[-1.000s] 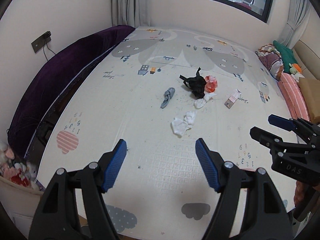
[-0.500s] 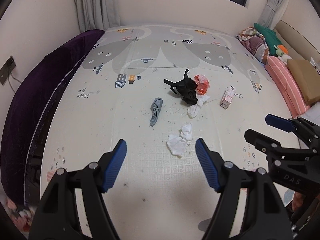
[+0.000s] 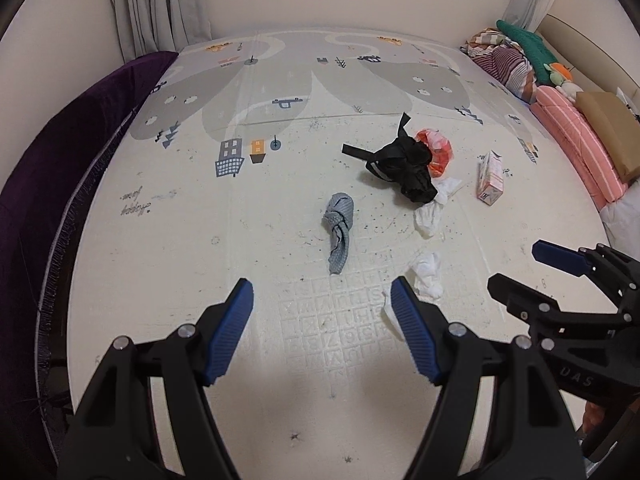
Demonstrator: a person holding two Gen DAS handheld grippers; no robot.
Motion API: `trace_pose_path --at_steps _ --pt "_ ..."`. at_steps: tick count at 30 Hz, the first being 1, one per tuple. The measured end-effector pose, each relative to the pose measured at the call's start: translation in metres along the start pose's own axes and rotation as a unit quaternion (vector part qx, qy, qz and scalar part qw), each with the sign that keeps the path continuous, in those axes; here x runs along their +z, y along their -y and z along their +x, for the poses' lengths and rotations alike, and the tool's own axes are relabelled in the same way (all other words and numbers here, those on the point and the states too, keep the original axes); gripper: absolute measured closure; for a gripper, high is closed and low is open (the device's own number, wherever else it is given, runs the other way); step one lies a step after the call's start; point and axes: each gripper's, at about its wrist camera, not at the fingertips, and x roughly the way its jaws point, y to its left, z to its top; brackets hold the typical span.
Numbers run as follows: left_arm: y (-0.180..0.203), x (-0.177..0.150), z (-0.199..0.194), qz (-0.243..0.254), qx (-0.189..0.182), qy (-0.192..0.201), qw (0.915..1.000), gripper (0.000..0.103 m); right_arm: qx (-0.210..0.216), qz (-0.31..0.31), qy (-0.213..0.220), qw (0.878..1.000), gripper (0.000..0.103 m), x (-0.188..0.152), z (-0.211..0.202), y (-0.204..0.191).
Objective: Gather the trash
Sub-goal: 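Swing both tools back over the mat toward the grey sock and white tissue, then grasp the grey sock with the left tool while the right tool grasps the white tissue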
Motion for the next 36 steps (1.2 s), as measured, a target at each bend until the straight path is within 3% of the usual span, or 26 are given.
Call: trace_pose_path --at_steps 14,23,31,33,36 --pt "0.001 0.003 0.131 0.031 -0.014 -0.021 0.9992 0.032 -0.013 0.030 -0.018 0.999 0.038 -0.013 0.099 0.022" --pt "0.015 0.012 0.186 0.060 -0.030 -0.033 0.9972 0.032 -0.017 0.038 -0.030 0.999 0.038 -0.015 0.127 0.030" --pt "0.020 0.010 0.223 0.079 -0.018 -0.044 0.9957 0.034 -0.013 0.043 -0.040 0.998 0.038 -0.023 0.134 0.031" --pt "0.023 0.010 0.223 0.092 -0.013 -0.034 0.9951 0.041 -0.012 0.045 -0.042 0.998 0.038 -0.023 0.134 0.032" --pt "0.027 0.013 0.220 0.096 -0.019 -0.028 0.9948 0.071 -0.011 0.046 -0.043 0.998 0.038 -0.024 0.135 0.033"
